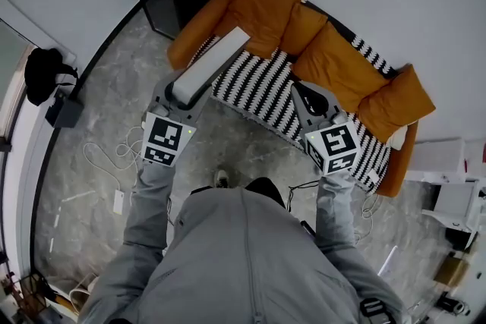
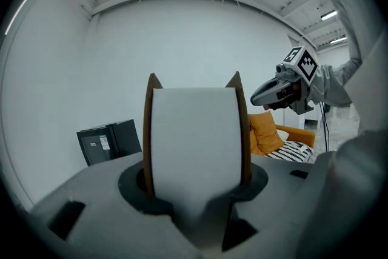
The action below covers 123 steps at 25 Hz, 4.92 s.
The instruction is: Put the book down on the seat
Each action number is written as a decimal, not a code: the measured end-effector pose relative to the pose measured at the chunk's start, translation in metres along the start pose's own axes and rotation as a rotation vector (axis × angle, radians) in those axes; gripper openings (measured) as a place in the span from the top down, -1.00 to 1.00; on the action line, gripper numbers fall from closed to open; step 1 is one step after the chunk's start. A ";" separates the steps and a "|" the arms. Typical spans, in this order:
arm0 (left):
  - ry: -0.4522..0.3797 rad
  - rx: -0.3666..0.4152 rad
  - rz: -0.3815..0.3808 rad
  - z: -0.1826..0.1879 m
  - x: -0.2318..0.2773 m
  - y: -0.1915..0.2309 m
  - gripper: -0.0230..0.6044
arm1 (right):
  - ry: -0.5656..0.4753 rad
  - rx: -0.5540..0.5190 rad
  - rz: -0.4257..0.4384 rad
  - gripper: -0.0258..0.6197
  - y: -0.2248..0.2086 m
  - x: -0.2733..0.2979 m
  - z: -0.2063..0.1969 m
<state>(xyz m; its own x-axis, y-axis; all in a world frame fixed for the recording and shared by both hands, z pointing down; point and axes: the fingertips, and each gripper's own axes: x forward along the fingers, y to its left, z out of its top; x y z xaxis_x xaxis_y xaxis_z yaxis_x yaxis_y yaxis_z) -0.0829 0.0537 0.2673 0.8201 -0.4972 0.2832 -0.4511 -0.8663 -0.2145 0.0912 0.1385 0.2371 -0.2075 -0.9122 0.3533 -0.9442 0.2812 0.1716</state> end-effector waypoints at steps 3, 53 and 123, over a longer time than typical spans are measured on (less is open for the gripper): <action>0.016 -0.021 0.004 -0.011 0.006 0.010 0.21 | 0.018 -0.008 0.019 0.83 0.001 0.018 -0.002; 0.172 -0.902 0.231 -0.274 0.246 0.139 0.21 | 0.226 0.191 0.401 0.83 -0.119 0.374 -0.163; 0.166 -1.487 0.382 -0.591 0.337 0.053 -0.37 | 0.365 0.393 0.480 0.82 -0.029 0.447 -0.362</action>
<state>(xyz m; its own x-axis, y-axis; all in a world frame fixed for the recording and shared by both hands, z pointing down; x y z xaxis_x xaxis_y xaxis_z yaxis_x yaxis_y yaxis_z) -0.0387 -0.1885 0.9041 0.5767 -0.6048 0.5491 -0.6321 0.0954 0.7690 0.1185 -0.1694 0.7230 -0.5890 -0.5379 0.6031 -0.8067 0.4356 -0.3994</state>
